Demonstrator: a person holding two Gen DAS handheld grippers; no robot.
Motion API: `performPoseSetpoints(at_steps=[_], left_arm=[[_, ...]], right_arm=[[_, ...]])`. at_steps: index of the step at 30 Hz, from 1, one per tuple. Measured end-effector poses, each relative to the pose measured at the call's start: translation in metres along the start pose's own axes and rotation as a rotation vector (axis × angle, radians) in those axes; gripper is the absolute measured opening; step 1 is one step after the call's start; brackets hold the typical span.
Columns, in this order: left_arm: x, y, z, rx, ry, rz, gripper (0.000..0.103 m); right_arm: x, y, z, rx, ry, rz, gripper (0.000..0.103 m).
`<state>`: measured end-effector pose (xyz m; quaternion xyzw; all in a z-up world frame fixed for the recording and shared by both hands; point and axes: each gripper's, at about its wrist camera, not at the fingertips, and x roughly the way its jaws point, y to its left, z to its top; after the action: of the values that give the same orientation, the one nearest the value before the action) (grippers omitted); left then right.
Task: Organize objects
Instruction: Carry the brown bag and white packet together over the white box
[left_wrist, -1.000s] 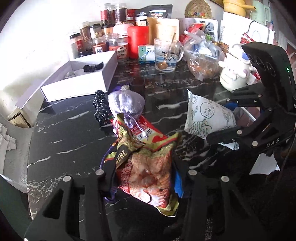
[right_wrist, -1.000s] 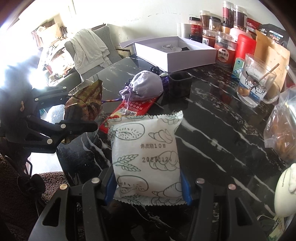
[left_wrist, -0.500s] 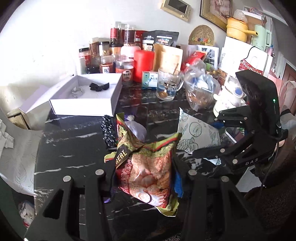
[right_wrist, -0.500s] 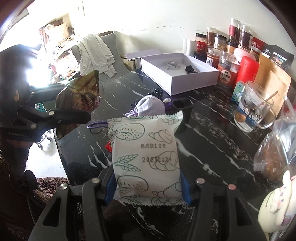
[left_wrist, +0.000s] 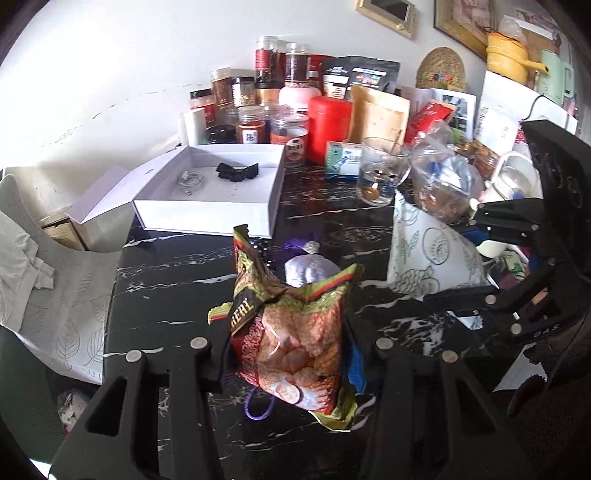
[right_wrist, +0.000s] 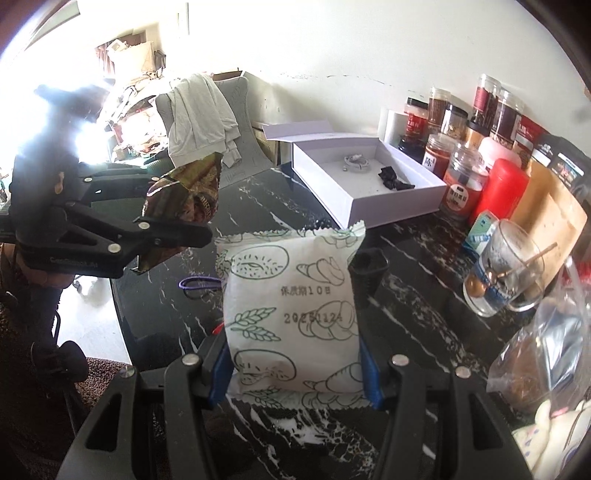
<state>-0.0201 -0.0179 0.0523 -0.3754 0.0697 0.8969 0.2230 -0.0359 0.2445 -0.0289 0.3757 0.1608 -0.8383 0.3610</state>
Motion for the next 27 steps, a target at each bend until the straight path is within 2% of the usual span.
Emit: performPoseSetpoints(at_steps=[15, 27], left_arm=[[0.026, 0.050, 0.050, -0.063, 0.001, 0.078, 0.045], [0.055, 0.076, 0.099, -0.051, -0.024, 0.071, 0.045]], right_arm=[[0.022, -0.022, 0.056, -0.038, -0.042, 0.000, 0.057], [0.042, -0.048, 0.104, -0.065, -0.079, -0.005, 0.057]])
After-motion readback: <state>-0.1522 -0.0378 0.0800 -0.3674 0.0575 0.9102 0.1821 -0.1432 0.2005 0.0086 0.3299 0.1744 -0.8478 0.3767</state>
